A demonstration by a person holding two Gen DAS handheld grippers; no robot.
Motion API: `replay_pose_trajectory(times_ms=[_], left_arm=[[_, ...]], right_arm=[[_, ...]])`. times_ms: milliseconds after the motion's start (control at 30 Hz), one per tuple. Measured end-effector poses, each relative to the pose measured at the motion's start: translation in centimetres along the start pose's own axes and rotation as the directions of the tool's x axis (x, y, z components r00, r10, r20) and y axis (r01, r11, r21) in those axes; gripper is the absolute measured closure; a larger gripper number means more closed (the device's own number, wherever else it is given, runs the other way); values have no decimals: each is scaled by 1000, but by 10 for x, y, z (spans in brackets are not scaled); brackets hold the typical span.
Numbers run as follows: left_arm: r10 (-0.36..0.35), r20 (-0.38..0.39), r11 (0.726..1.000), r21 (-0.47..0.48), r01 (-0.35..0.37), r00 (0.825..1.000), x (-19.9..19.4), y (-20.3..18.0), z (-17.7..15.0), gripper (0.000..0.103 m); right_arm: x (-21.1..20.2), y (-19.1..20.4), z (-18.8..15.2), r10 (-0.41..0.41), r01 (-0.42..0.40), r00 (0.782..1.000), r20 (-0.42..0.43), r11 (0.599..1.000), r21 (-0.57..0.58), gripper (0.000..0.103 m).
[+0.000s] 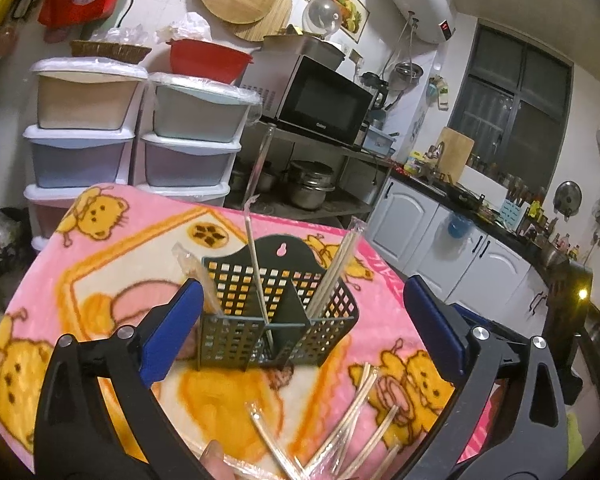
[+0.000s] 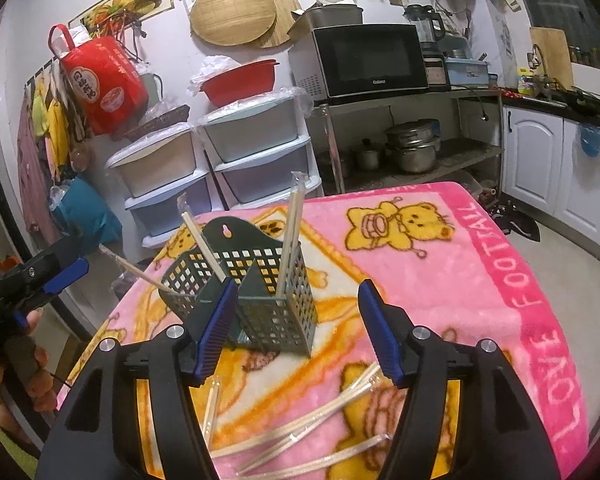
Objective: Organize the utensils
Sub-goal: 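Move both open tools back toward the wrapped chopsticks on the blanket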
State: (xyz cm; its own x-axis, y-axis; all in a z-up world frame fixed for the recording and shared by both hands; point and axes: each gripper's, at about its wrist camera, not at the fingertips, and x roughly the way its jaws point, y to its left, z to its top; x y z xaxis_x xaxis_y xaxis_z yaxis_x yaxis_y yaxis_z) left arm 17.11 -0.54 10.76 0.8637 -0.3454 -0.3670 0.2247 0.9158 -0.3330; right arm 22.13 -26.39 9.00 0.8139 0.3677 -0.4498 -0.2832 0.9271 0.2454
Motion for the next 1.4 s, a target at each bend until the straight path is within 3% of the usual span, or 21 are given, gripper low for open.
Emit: replay_pose_trajectory(times_ms=[700,1400], left_arm=[[38,-72,998,-52,-42,997,-5,19,-32,11],[95,-195,990,-81,-112,976,5,41,-67,11]], right_arm=[[0,-5,-35,-13,12,997,-82,1000,-5,43],[17,-18,-66,-29,32,982,-186,999,10,43]])
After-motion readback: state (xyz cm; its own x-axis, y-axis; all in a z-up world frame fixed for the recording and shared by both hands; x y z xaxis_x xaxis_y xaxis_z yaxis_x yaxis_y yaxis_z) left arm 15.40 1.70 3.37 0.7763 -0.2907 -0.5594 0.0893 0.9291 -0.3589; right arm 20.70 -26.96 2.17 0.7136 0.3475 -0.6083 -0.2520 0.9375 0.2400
